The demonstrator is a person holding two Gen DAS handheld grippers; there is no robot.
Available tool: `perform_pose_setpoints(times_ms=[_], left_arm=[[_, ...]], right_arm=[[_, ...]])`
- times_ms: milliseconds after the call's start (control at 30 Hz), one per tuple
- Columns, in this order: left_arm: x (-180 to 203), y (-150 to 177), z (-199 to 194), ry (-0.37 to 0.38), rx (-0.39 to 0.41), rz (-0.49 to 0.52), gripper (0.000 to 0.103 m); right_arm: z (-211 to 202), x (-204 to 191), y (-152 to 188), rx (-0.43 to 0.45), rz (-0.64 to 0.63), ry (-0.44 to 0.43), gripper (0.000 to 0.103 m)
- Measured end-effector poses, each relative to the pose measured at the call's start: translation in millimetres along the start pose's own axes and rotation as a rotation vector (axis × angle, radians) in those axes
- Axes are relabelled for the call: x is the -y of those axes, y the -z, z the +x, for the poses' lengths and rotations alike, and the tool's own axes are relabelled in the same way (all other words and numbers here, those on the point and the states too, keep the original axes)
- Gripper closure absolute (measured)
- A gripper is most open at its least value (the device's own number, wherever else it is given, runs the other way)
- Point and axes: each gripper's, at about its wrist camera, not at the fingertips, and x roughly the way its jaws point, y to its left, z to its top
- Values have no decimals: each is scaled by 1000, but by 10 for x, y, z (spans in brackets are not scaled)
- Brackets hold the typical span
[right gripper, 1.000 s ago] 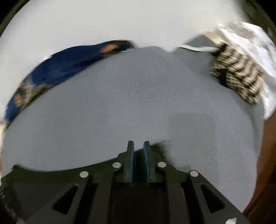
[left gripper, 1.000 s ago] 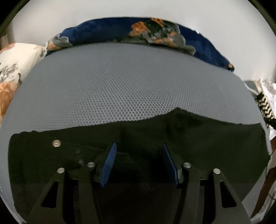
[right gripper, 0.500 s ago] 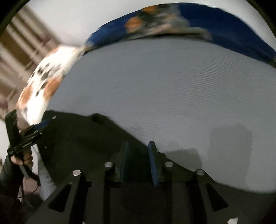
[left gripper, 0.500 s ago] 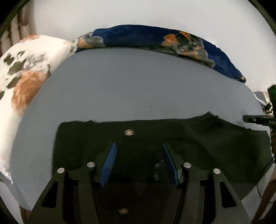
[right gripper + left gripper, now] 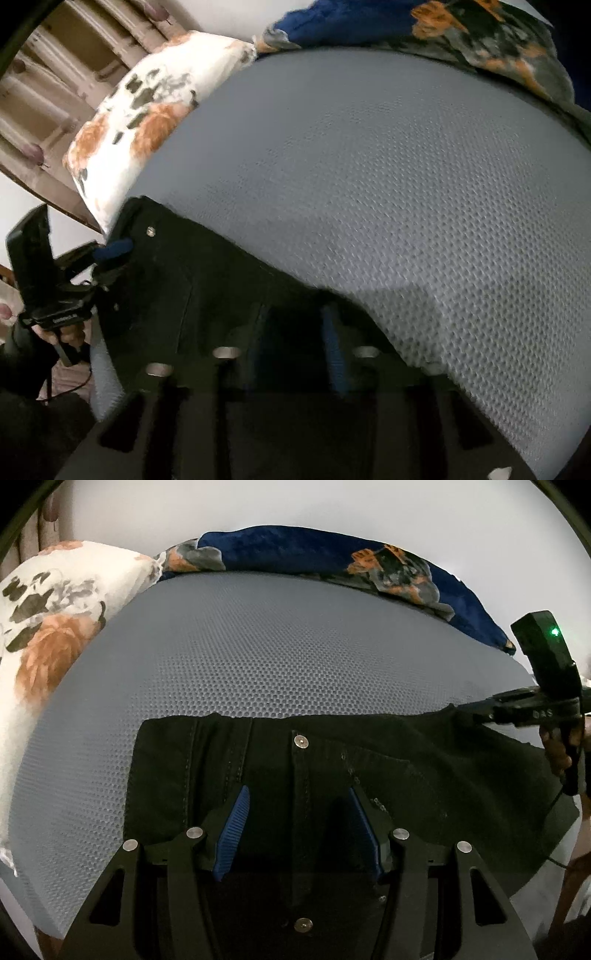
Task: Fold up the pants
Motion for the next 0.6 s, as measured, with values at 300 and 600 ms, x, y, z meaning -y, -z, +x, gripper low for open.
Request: perform_pose_setpoints(times_ms=[300, 600], left_arm=[[-32, 37, -1, 23, 11, 2, 47], [72, 55, -50, 0, 29, 20, 45]], right_arm=[[98, 9, -90, 41, 8, 151, 98], [-20, -27, -12, 119, 106, 184, 69]])
